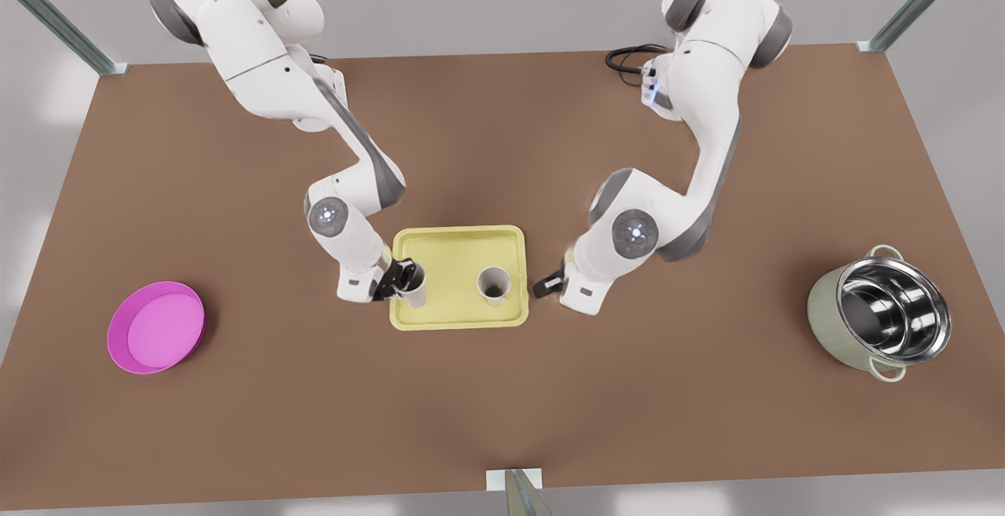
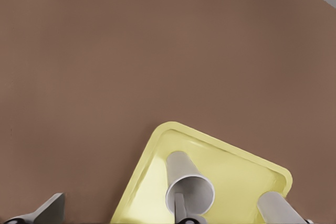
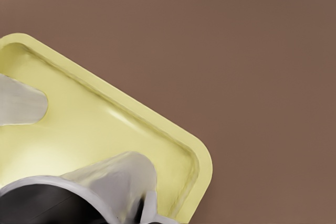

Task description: Use both arms to respectively pick up the white IKEA cups from the middle-left and middle-right positions, then place the white IKEA cups onto the middle-middle tray, ensuring that the cups remain upright and do not tip over

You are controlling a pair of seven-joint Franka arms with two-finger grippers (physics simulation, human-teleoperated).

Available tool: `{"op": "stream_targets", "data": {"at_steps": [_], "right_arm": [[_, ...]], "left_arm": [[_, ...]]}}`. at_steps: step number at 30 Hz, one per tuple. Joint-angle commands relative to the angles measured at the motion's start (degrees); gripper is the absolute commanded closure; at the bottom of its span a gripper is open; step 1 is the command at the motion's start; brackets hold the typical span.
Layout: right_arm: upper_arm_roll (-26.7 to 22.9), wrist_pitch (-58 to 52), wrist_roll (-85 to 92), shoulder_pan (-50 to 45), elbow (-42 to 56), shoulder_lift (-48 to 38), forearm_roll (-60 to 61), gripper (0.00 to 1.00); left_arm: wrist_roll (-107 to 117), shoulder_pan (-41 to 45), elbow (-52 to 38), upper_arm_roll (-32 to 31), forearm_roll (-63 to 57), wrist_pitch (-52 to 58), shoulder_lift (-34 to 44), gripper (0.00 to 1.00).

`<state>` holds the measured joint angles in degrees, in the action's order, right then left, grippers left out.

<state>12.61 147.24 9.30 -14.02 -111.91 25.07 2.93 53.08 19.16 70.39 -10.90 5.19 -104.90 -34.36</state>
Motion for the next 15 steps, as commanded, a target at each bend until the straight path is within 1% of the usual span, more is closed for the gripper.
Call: {"op": "stream_targets", "data": {"at_steps": [1,2,3,5,6,7,9,10,11,12,15], "right_arm": [[0.93,0.68,0.19,-0.22,0.12,1.2,-0.11,0.78],[1.63,0.68,0.19,-0.13,0.03,1.64,-0.03,0.78],[1.81,0.68,0.19,-0.22,0.03,2.26,-0.11,0.78],[2.51,0.68,0.19,0.13,-0.06,3.23,-0.03,0.78],[2.51,0.68,0.28,0.22,-0.23,3.66,-0.03,0.78],[2.6,0.68,0.28,0.31,-0.15,4.37,-0.11,0.78],[2.6,0.68,0.28,0.31,-0.15,4.46,-0.11,0.77],[2.6,0.68,0.28,0.31,-0.06,4.46,-0.03,0.63],[2.6,0.68,0.28,0.31,-0.06,4.46,-0.03,0.33],[2.6,0.68,0.28,0.31,-0.06,4.46,-0.03,0.0],[2.6,0.6,0.28,0.31,0.03,4.37,-0.03,0.0]], "left_arm": [[-11.93,-4.91,0.01,0.0,-7.39,29.84,4.91,0.0],[-23.44,-9.31,0.09,0.0,-7.83,33.27,7.46,0.0],[-30.29,-12.91,0.09,0.0,-7.83,34.93,8.34,0.0],[-38.48,-16.52,0.01,0.0,-9.41,35.65,9.4,0.0],[-43.12,-15.74,1.23,1.74,-10.02,35.65,12.19,0.0],[-51.14,-11.79,12.1,7.28,-11.7,29.0,20.53,0.0],[-51.41,-11.6,11.61,7.38,-11.35,30.9,20.12,0.0],[-51.5,-11.86,11.43,7.38,-11.26,31.07,20.03,0.0],[-51.5,-11.69,11.43,7.38,-11.26,32.04,19.33,0.0],[-51.5,-11.78,11.52,7.38,-10.91,33.0,19.24,0.0],[-51.23,-11.25,11.08,6.94,-10.99,34.15,18.71,0.0]]}}
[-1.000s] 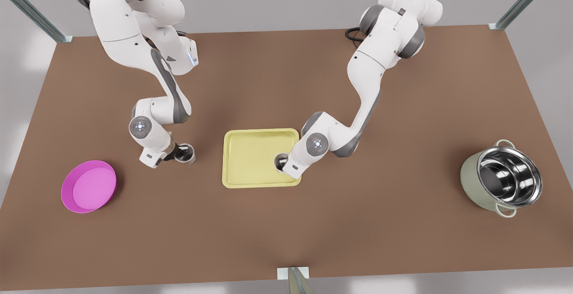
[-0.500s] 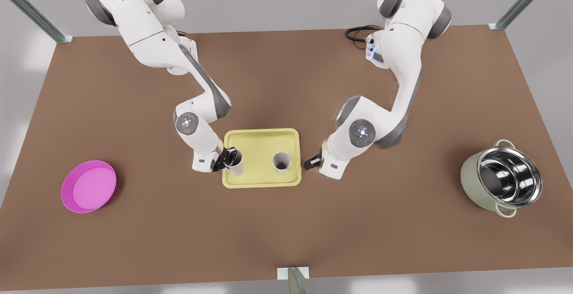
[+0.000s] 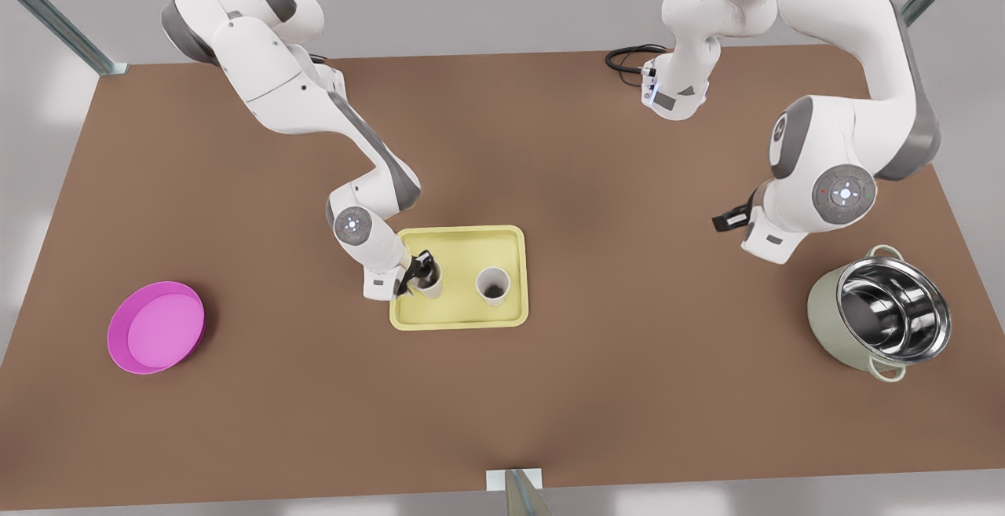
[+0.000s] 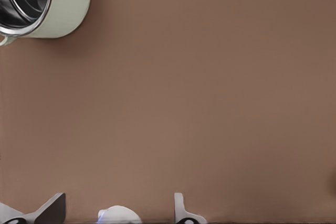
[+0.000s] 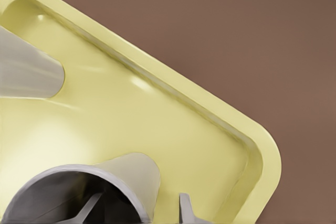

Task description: Use both arms to respectively pick up the white IKEA cups from the middle-left and middle-right positions, then place the white IKEA cups onto the middle-middle tray, ensuring that the cups remain upright and do not tip over

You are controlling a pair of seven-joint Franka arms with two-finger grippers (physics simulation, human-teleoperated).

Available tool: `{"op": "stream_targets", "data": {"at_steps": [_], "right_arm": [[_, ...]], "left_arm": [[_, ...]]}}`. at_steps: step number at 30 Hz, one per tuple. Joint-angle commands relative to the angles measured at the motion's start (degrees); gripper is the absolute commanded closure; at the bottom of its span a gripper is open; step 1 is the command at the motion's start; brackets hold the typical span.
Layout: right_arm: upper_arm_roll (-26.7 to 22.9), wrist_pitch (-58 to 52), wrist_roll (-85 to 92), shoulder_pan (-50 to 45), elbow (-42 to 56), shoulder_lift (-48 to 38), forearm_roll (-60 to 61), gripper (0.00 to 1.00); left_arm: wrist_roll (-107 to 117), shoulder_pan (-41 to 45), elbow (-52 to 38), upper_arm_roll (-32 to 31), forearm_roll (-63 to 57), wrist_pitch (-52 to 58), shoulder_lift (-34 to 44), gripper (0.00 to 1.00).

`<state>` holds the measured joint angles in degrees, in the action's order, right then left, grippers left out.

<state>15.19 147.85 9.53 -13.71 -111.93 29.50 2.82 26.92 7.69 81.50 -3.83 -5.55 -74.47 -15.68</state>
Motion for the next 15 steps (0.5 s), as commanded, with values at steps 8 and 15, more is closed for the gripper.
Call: {"op": "stream_targets", "data": {"at_steps": [8,15], "right_arm": [[0.01,-0.81,0.05,0.0,0.04,-1.29,0.08,0.0],[0.01,-8.62,0.14,0.44,0.57,-6.91,0.08,0.0]], "left_arm": [[-25.07,-0.04,-0.47,-0.39,1.41,5.04,0.04,0.0],[-24.9,0.13,-0.38,-0.39,1.59,5.13,-0.58,0.0]]}}
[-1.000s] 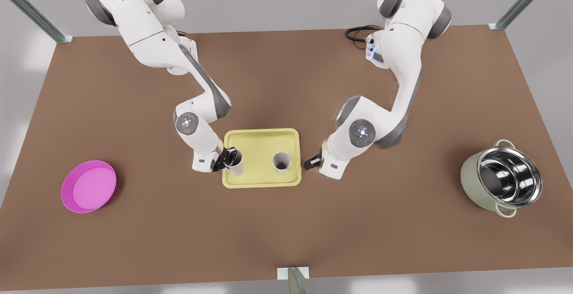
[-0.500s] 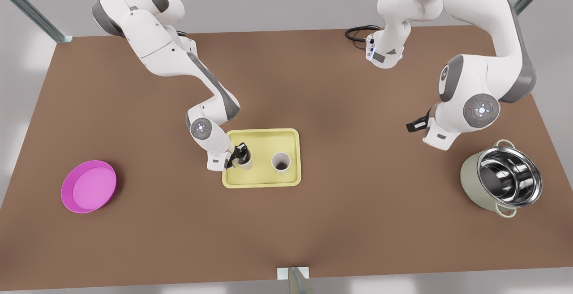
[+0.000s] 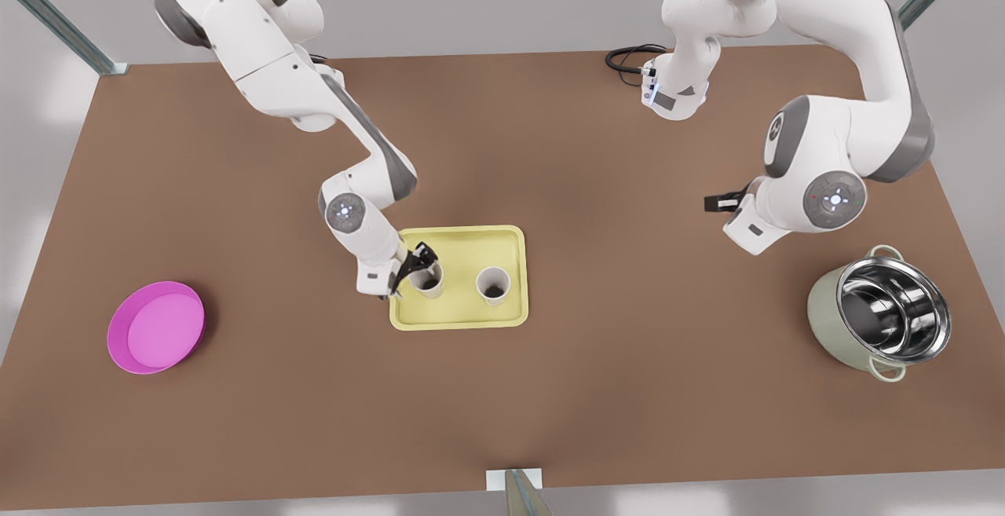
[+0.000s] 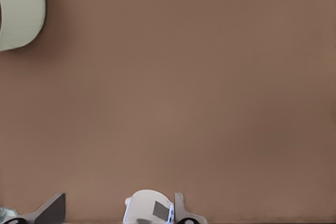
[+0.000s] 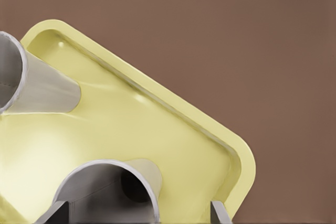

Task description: Use both arms to respectively pick up the white IKEA cups from the middle-left and middle-right positions, then place the white IKEA cups onto the middle-middle tray, ensuring that the cups remain upright and do not tip over

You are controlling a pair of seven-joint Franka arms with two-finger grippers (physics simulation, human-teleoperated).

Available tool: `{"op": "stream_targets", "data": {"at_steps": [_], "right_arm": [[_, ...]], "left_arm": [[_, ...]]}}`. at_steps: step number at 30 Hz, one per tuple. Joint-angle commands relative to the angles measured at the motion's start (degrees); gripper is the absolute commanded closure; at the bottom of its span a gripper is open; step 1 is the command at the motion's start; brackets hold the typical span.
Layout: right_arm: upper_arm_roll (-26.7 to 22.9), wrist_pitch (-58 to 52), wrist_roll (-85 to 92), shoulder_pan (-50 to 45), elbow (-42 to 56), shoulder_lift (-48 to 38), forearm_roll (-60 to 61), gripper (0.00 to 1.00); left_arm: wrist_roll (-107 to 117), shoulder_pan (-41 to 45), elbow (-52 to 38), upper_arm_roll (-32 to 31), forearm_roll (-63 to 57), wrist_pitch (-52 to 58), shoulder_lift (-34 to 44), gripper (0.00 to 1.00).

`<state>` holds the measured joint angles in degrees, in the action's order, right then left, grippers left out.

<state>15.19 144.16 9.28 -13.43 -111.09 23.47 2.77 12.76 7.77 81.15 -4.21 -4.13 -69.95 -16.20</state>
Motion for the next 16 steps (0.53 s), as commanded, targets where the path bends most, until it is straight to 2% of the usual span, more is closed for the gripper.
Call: {"op": "stream_targets", "data": {"at_steps": [1,4,6,8,9,10,13,16], "right_arm": [[0.01,-11.7,0.3,0.51,2.37,-2.2,0.13,0.0],[-1.48,-41.93,-0.84,5.78,18.63,1.4,3.73,0.0],[-9.21,-49.93,-5.32,8.07,22.57,1.93,3.04,0.0],[-10.27,-59.07,-9.54,8.42,32.06,2.72,-8.65,0.0],[-11.5,-60.4,-9.71,8.86,34.45,1.33,-10.23,0.0],[-11.59,-60.49,-8.92,8.86,34.28,-4.29,-11.12,0.0],[-12.82,-64.97,-7.69,8.77,30.85,-14.94,-10.77,0.0],[-13.43,-64.89,-7.69,9.04,28.66,-17.84,-10.33,0.0]], "left_arm": [[-10.82,-0.04,-0.02,-0.01,0.18,0.6,-0.06,0.0],[-10.82,-0.04,-0.02,-0.01,0.18,0.6,-0.06,0.0],[-10.82,-0.04,-0.02,-0.01,0.18,0.6,-0.06,0.0],[-10.82,-0.04,-0.02,-0.01,0.09,0.6,-0.06,0.0],[-10.82,-0.04,-0.02,-0.01,0.18,0.6,-0.06,0.0],[-10.82,-0.04,-0.02,-0.01,0.18,0.69,0.03,0.0],[-10.82,-0.04,-0.02,-0.01,0.18,1.31,0.03,0.0],[-10.82,-0.04,-0.02,-0.01,0.18,1.31,0.03,0.0]]}}
